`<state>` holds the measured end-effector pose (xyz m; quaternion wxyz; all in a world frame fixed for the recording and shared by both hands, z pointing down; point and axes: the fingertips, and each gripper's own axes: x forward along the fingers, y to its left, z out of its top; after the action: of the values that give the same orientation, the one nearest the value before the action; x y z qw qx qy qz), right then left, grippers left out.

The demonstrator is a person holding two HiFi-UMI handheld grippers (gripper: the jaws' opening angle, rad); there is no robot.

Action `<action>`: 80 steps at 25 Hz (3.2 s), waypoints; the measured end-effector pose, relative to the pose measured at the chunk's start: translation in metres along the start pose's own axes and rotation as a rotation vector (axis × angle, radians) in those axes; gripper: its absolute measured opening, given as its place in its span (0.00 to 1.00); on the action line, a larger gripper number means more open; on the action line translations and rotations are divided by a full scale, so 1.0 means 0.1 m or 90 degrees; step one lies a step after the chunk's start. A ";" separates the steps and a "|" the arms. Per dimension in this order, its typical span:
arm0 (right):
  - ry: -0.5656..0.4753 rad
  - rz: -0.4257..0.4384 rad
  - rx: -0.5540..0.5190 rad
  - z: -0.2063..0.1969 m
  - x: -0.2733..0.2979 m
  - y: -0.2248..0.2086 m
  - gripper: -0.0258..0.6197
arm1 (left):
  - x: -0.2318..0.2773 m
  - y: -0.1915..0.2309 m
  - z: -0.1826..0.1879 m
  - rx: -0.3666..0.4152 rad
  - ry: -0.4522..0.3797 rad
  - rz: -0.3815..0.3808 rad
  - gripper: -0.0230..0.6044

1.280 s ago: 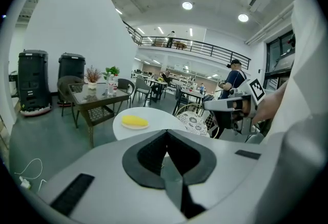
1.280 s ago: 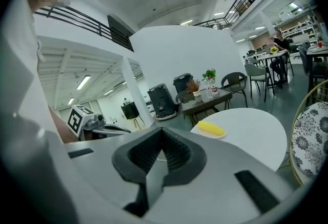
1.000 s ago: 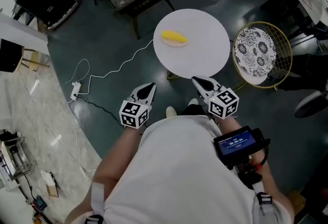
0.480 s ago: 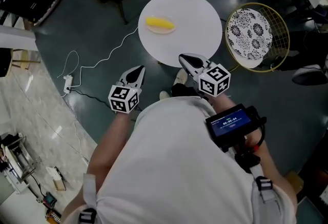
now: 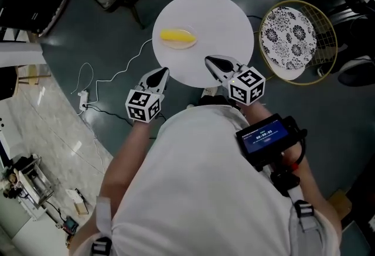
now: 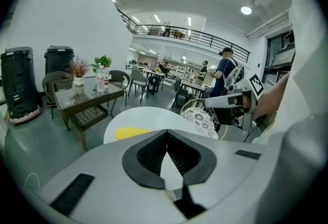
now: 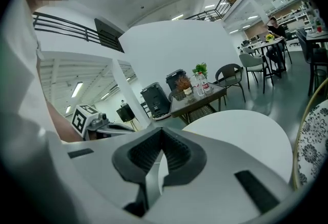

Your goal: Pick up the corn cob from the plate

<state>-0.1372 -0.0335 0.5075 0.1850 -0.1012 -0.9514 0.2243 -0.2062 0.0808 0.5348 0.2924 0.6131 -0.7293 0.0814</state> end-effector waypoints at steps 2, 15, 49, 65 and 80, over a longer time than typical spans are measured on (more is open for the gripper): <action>0.002 0.002 0.009 0.02 0.01 -0.12 0.05 | 0.15 0.01 0.03 0.008 0.019 -0.001 0.05; 0.012 0.005 0.052 -0.10 -0.04 -0.47 0.05 | 0.61 0.02 0.07 0.091 0.142 -0.011 0.05; -0.078 -0.280 0.209 -0.30 0.25 -0.53 0.05 | 1.71 1.16 -0.35 0.550 0.413 -0.230 0.26; -0.100 -0.391 0.270 -0.43 0.03 -0.41 0.05 | 1.98 1.27 -0.62 0.782 0.495 -0.267 0.40; -0.113 -0.405 0.273 -0.49 -0.02 -0.44 0.05 | 2.00 1.17 -0.59 0.692 0.507 -0.290 0.40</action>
<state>-0.1207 -0.0538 0.5683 0.1795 0.2594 -0.8792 0.3572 -0.3126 -0.0325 0.7167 0.1994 0.7332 -0.2766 0.5884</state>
